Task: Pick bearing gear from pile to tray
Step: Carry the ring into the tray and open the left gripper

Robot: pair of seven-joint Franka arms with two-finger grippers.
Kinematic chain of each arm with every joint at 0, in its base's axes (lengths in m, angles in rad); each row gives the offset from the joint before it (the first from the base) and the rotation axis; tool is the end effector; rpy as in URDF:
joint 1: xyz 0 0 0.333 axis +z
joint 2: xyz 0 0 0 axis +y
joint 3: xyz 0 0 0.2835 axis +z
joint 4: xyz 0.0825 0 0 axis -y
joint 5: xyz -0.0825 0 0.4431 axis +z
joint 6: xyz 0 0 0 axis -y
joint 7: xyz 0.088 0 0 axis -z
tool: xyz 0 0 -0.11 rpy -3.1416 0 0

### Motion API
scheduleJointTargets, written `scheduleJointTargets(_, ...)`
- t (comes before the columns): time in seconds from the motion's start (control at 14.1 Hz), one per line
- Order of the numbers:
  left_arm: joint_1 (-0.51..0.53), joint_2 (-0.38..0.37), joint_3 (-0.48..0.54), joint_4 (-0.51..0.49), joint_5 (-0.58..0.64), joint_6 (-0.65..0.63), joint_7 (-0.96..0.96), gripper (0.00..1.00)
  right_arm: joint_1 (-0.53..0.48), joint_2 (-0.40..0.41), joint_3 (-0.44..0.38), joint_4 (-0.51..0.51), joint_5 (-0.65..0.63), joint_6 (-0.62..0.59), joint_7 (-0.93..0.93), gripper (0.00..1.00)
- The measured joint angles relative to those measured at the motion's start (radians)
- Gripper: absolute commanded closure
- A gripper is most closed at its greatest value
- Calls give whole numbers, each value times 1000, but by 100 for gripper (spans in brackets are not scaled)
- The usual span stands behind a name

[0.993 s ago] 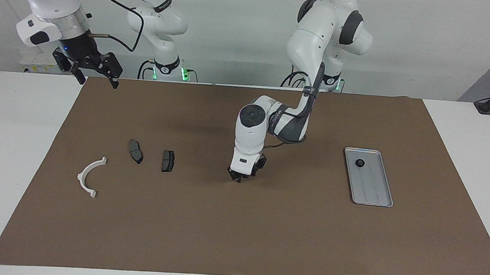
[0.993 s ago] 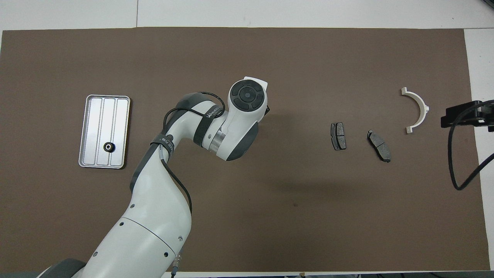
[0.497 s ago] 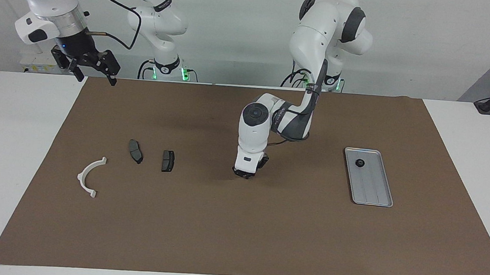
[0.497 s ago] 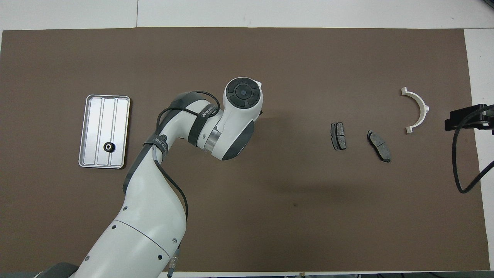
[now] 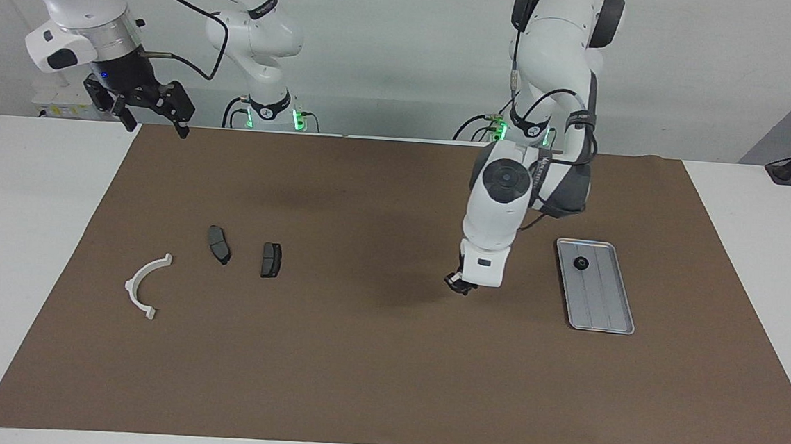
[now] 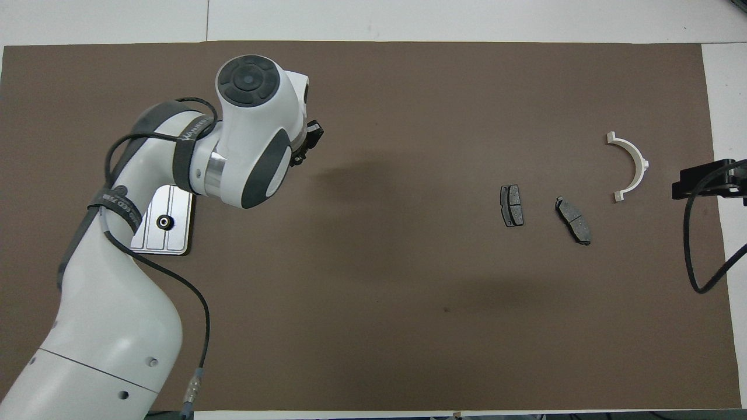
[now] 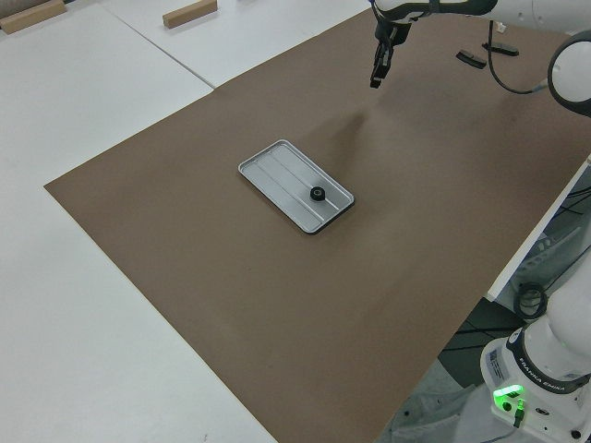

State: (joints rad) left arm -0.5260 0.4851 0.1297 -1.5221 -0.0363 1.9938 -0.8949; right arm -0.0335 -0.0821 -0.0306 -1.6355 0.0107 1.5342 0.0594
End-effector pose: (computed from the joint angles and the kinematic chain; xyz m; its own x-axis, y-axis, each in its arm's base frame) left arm 0.6668 -0.2927 0.3241 0.8780 0.4784 0.0156 0.4787 -0.8776 -0.0243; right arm 0.5853 -0.0370 0.6008 0.9923 -0.1226 -0.0200 -0.1229 -0.9923 -0.0120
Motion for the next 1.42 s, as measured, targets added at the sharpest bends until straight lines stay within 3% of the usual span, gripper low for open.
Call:
scheduleJointTargets(0.28, 168, -82, 3, -136, 0, 4, 286, 100, 0, -1, 0, 0, 0, -4, 0, 0)
scheduleJointTargets(0.5, 281, -98, 3, -171, 0, 34, 449, 100, 0, -1, 0, 0, 0, -12, 0, 0)
scheduleJointTargets(0.71, 359, -109, 2, -239, 0, 147, 549, 100, 0, -1, -1, 0, 0, -14, -6, 0)
scheduleJointTargets(0.92, 404, -120, 1, -339, 0, 262, 605, 100, 0, -1, -1, 0, -1, -18, -24, 0)
scheduleJointTargets(1.14, 419, -127, 1, -362, 0, 277, 630, 100, 0, -1, -1, 0, -6, -20, -53, 0)
scheduleJointTargets(1.28, 426, -135, 1, -383, 0, 301, 642, 89, 0, -1, -1, 0, -17, -20, -66, 0)
scheduleJointTargets(1.42, 431, -137, 1, -417, 0, 353, 648, 86, 0, -1, -1, 0, -22, -20, -67, 0)
